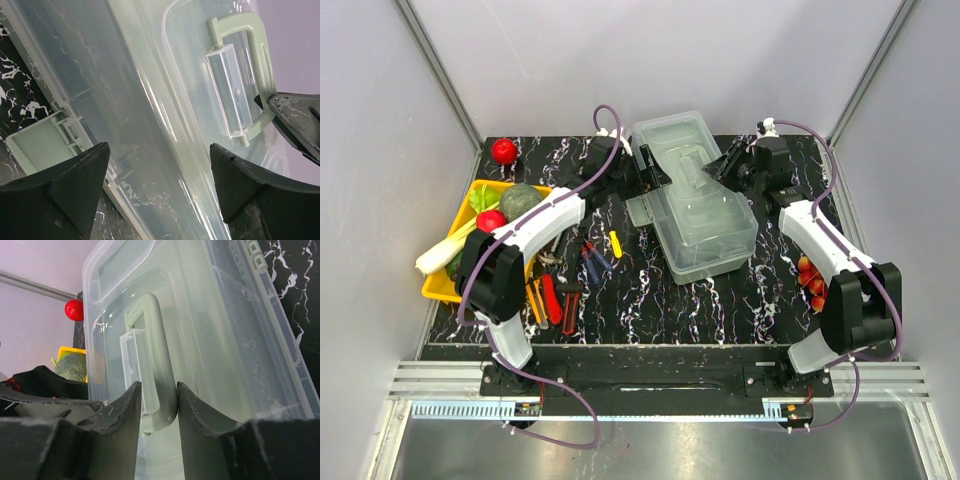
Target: Pack the tool kit
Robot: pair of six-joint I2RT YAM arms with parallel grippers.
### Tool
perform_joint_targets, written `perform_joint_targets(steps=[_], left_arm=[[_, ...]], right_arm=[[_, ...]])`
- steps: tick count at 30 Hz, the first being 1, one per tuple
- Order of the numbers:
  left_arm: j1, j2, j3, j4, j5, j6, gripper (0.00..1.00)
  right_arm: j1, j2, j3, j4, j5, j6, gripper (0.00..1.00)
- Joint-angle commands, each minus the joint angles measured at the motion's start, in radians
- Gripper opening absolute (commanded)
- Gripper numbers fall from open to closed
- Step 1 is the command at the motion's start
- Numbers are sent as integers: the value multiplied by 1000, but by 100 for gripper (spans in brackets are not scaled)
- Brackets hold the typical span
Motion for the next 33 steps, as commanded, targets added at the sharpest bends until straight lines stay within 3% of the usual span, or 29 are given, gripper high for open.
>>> perform_joint_targets(steps=[1, 4, 10, 13, 16, 24, 33], left_arm=[[-3, -13, 26, 8, 19, 19, 85], [-3, -9, 25, 8, 25, 16, 84], [-3, -7, 29, 6, 28, 16, 83], [-3, -12, 35, -1, 24, 22, 83], [5, -21, 46, -24, 13, 30, 84], [26, -223, -50, 3, -176, 116, 94], [51, -365, -208, 51, -245, 88, 95]], right_arm=[[20, 8, -34, 35, -121, 32, 41], [20, 4, -47, 53, -136, 36, 42], [20, 24, -31, 50, -173, 32, 32], [20, 27, -18, 33, -162, 25, 19], [20, 24, 8, 7, -153, 25, 0], [20, -5, 129, -56, -148, 80, 0], [20, -28, 206, -80, -127, 146, 0]])
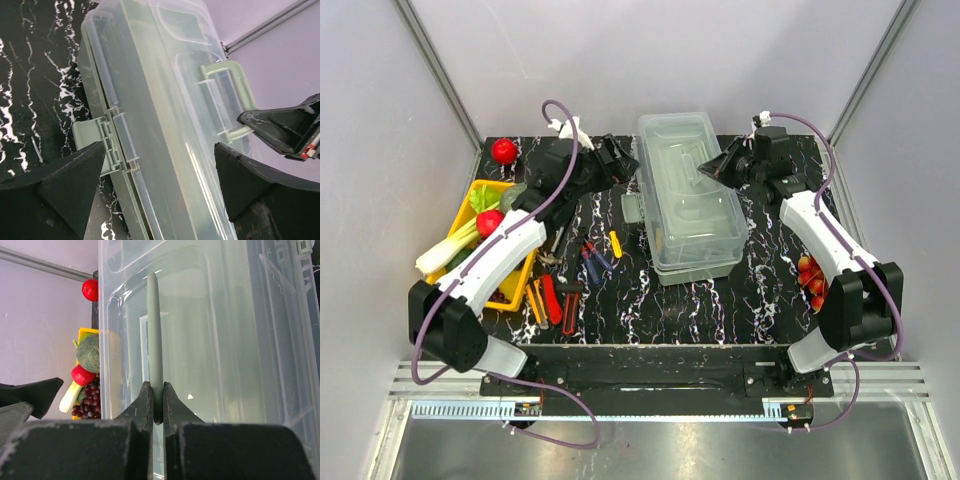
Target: Pack the tool kit
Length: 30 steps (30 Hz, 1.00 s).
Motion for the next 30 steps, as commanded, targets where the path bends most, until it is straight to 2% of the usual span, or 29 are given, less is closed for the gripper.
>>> perform_joint_targets(steps=[1, 11, 21, 27, 30], left_arm=[[13, -42, -70, 38, -59, -10, 94], [23, -101, -239, -10, -30, -81, 88], [23, -43, -374, 162, 207, -137, 85], [25, 59, -376, 264, 296, -167, 81], [25, 80, -373, 278, 287, -161, 80]], right_arm=[[15, -50, 85, 68, -20, 104, 0], [-24, -90, -22, 233, -77, 229, 0], [-65, -116, -102, 353, -118, 351, 0], [-81, -124, -125, 392, -143, 395, 0], [-91, -125, -140, 409, -154, 421, 0]])
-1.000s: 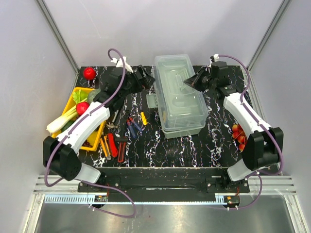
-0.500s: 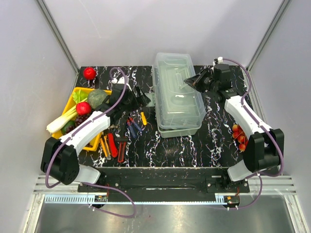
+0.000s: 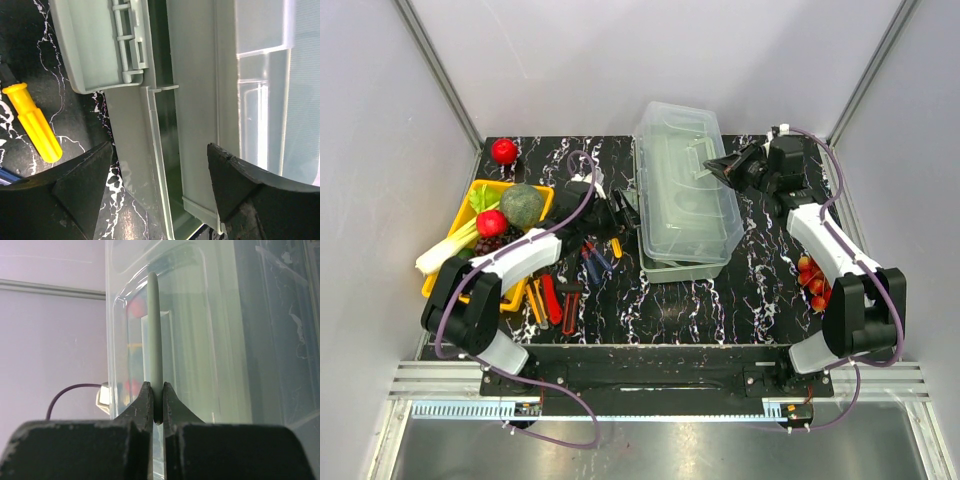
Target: Pack the tool kit
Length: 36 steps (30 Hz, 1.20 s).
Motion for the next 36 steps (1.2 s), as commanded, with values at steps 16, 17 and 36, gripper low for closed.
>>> perform_joint_targets(steps=[16, 17, 36], left_arm=[[3, 17, -12, 178, 66, -5, 82], [3, 17, -14, 190, 73, -5, 82], [-28, -34, 23, 206, 73, 56, 84]], right_arm=[[-33, -124, -4, 6, 56, -45, 11], [-33, -126, -7, 6, 56, -45, 13], [-33, -152, 46, -140, 180, -195, 59]])
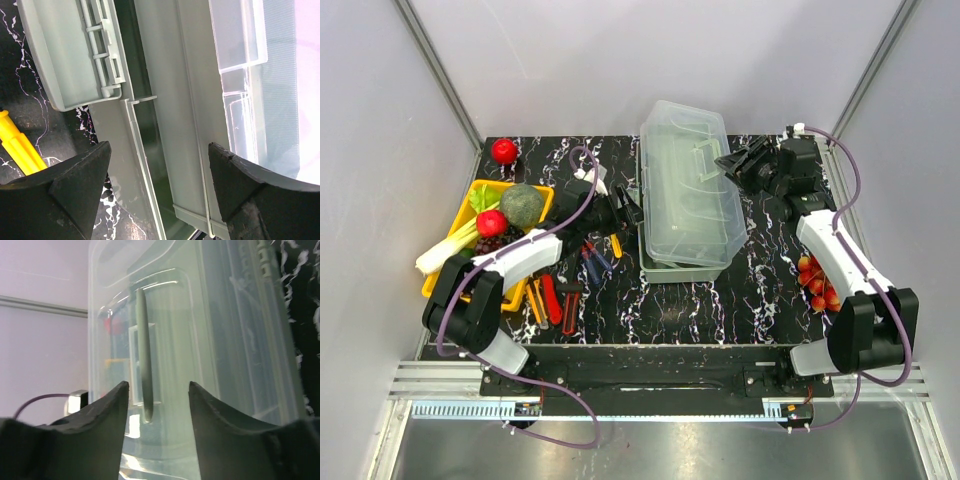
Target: Pack the tool kit
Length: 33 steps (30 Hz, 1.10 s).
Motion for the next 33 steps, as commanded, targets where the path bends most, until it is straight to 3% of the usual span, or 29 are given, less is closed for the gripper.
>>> perform_joint_targets(steps=[1, 6, 12, 19, 25, 33], left_arm=[[-26, -62, 38, 78, 24, 37, 84], [-38, -82, 53, 78, 29, 84, 86], [-58, -93, 90, 56, 24, 141, 87], [-70, -80, 132, 19, 9, 170, 88], [-81, -65, 133, 24, -28, 192, 96], [-82, -25, 184, 28, -14, 198, 97]], right_arm=[[-5, -69, 78, -71, 101, -118, 63], [-5, -120, 136, -150, 162, -296, 75], [17, -143, 240, -261, 150, -515, 77], [257, -161, 340, -339, 270, -830, 79], [401, -135, 374, -390, 371, -974, 82], [544, -111, 371, -410, 509, -1126, 88]])
